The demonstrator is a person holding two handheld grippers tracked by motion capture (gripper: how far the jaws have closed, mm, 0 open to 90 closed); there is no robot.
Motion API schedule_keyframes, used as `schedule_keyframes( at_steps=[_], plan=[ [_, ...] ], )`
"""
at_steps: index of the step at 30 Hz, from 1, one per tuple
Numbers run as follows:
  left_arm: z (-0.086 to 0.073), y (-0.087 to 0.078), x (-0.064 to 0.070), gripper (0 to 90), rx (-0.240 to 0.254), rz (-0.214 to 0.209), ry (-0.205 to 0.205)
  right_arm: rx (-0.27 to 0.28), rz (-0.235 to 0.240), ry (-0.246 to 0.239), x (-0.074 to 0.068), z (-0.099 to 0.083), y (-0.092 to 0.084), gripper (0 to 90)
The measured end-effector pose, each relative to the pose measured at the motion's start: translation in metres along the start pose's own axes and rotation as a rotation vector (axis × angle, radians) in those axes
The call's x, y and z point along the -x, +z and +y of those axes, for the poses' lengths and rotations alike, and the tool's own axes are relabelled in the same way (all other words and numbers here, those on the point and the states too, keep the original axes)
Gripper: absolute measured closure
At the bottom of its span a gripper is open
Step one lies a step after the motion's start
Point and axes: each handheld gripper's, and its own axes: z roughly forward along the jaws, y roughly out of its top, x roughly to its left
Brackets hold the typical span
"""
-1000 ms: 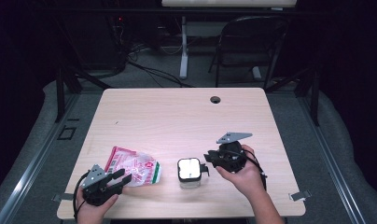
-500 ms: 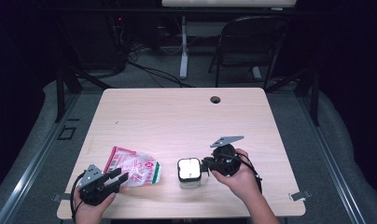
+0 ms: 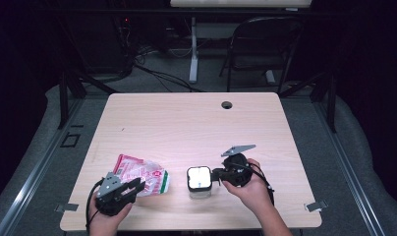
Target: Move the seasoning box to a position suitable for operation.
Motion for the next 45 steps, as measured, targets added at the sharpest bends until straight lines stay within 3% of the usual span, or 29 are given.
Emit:
schedule_keyframes(
  at_steps=[5,11,16,23,37,45],
  plan=[
    [0.01,0.016,0.019,81.9,-0.037,-0.047,0.036,0.003,0.0,0.009,0.0,-0.001,0.0,87.3],
    [0.026,0.046,0.05,88.7,-0.09,-0.153,0.076,0.01,0.02,0.033,0.003,-0.003,0.0,86.1],
    [0.036,0.061,0.065,89.8,-0.118,-0.18,0.123,0.012,0.022,0.034,0.003,-0.003,0.0,86.1],
    [0.036,0.073,0.072,90.0,-0.158,-0.199,0.132,0.014,0.024,0.031,0.003,-0.004,0.0,86.2],
    [0.038,0.069,0.072,90.0,-0.14,-0.23,0.121,0.02,0.028,0.039,0.003,-0.004,0.0,86.1],
    [0.044,0.068,0.075,90.0,-0.13,-0.229,0.139,0.018,0.028,0.046,0.004,-0.005,0.001,85.1]
  ],
)
